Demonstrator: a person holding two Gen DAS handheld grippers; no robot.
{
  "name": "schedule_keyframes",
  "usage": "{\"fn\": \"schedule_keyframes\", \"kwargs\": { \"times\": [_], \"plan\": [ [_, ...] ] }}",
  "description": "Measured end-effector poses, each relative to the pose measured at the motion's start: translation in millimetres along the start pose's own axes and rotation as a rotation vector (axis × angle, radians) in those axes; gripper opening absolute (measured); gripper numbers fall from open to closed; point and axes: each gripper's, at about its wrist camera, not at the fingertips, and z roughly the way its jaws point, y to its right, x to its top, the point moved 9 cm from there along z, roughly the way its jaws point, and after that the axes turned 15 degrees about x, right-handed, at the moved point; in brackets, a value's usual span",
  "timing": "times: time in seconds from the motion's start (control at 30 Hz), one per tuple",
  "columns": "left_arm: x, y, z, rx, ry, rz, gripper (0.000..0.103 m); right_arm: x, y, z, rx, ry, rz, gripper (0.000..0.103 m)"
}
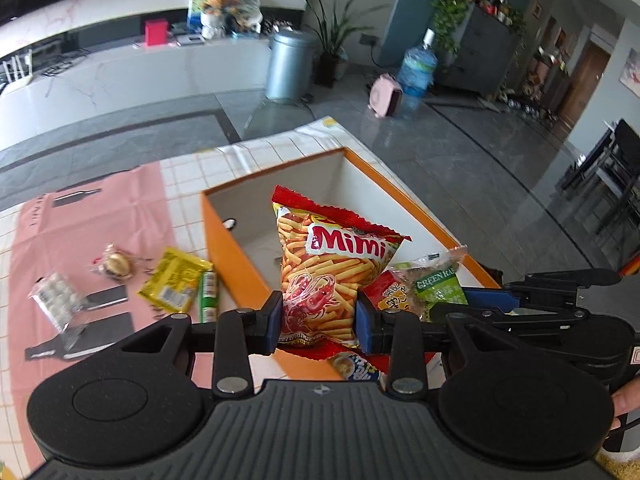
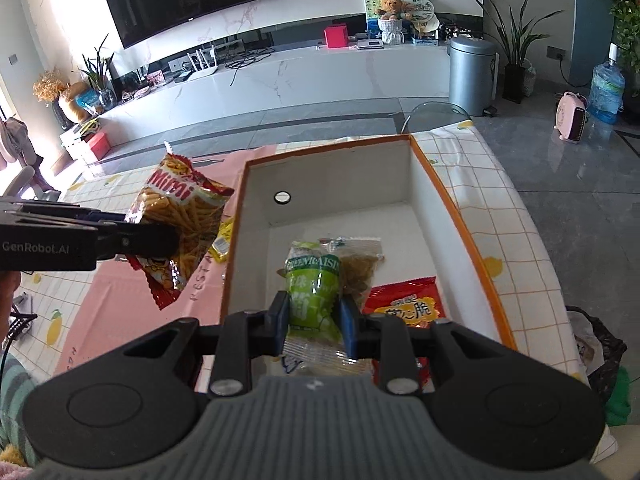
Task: Organize snacks
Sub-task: 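Carry the Mimi bag in the left tool while the right tool carries the raisin packet over the box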
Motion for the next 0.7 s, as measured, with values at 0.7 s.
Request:
{"fn": "schedule_keyframes", "kwargs": {
  "times": [0.7],
  "plan": [
    [30.2,25.8,113.7,0.150,-0.158,0.321,0.041,38.5,64.3,102.1,-0.047,-0.197,-0.134,0.023]
  ]
}}
